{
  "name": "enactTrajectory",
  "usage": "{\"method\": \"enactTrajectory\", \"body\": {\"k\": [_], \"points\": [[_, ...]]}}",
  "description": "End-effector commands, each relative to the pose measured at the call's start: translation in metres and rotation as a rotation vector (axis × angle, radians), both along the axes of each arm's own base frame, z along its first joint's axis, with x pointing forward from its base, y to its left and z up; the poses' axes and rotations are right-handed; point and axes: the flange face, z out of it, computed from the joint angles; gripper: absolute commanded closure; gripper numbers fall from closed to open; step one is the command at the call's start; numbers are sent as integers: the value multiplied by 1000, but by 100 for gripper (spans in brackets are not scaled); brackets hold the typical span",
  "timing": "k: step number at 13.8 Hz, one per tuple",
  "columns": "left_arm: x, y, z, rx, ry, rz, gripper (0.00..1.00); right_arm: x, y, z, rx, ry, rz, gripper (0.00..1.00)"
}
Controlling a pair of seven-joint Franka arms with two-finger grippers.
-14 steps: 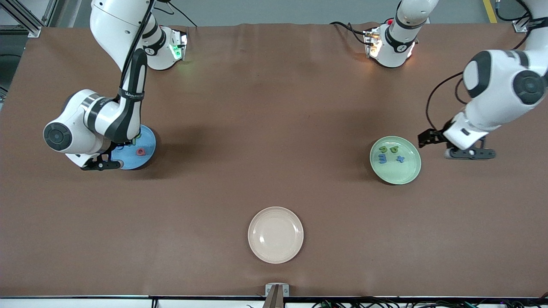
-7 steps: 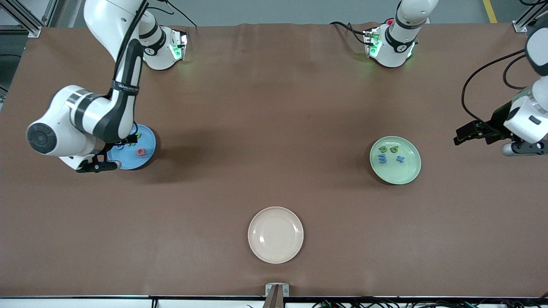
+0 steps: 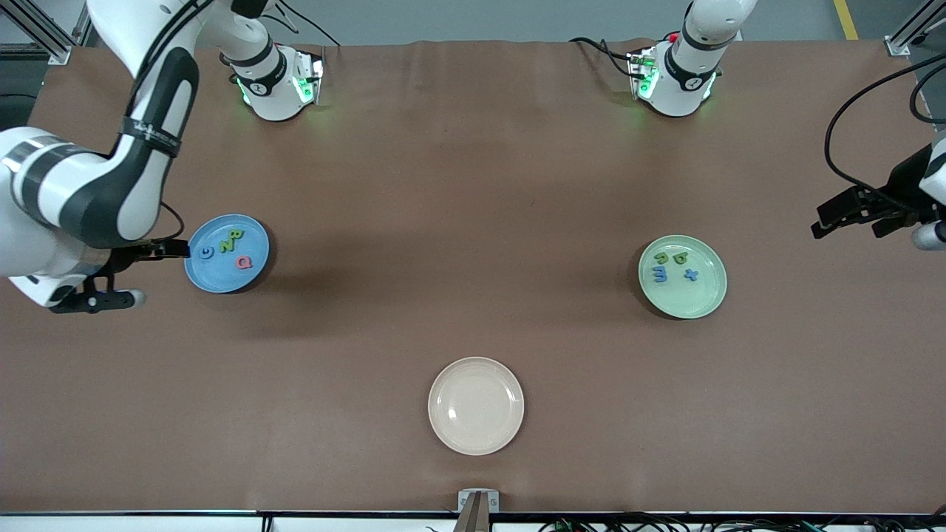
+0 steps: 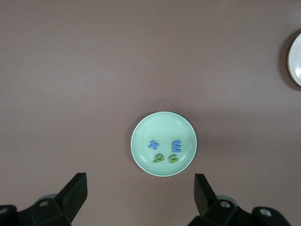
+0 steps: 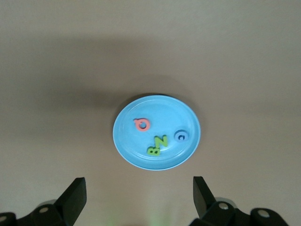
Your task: Sort uppercase to blue plate, lowercase to green plate
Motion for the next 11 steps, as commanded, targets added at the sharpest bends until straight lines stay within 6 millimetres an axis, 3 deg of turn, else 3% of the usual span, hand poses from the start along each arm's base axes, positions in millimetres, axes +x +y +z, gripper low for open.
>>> {"method": "enactTrajectory", "body": {"k": [1, 4, 6, 11], "points": [[-5, -4, 27, 4, -29, -16, 0, 15, -2, 23, 23, -36, 16, 0], [-4, -4, 37, 2, -49, -8, 0, 25, -6, 41, 23, -60, 25, 0], [-2, -15, 45, 0, -66, -23, 0, 26, -11, 39, 29, -59, 20, 0], [-1, -17, 44, 7, -63, -19, 0, 24, -12, 41, 32, -56, 14, 0]]}}
